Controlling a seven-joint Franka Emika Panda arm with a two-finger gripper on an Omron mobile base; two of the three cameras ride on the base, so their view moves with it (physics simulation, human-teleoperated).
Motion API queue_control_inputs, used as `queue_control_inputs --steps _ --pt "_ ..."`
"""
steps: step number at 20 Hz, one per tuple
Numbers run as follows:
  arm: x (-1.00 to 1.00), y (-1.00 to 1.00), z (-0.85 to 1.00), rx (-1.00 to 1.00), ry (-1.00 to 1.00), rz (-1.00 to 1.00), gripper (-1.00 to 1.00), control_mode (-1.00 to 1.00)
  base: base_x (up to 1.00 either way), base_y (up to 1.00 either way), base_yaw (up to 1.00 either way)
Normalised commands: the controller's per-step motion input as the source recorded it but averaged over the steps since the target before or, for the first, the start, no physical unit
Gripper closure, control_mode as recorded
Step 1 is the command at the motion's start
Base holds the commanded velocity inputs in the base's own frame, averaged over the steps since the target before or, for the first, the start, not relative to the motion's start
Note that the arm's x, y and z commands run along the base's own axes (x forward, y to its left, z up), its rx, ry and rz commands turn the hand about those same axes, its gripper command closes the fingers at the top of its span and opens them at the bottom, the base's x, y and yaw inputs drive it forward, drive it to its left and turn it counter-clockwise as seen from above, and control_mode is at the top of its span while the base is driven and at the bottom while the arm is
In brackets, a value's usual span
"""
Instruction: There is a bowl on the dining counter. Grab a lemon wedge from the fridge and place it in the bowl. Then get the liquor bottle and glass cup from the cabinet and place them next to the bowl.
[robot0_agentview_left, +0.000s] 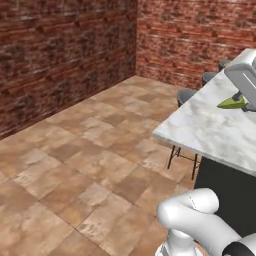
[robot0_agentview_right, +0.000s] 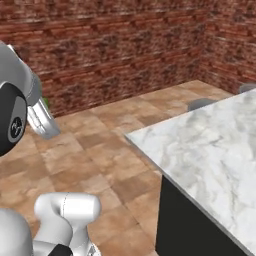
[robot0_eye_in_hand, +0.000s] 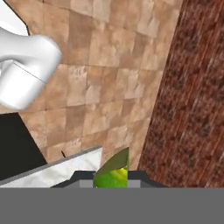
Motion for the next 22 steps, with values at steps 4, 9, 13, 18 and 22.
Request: queue_control_inputs --steps 4,9,13,18,22 --pt "0.00 0.00 0.00 0.00 0.00 0.00 1.00 1.00 0.93 0.32 -0.44" --pt "0.00 0.00 0.00 0.00 0.00 0.00 1.00 1.00 0.94 0.44 -0.43" --pt "0.00 0.00 0.00 0.00 0.00 0.00 1.00 1.00 0.85 0.60 -0.40" --pt "0.00 0.00 0.00 0.00 0.00 0.00 1.00 1.00 0.85 0.66 -0.36" --pt "0.00 0.00 0.00 0.00 0.00 0.00 1.00 1.00 0.91 0.68 -0.36"
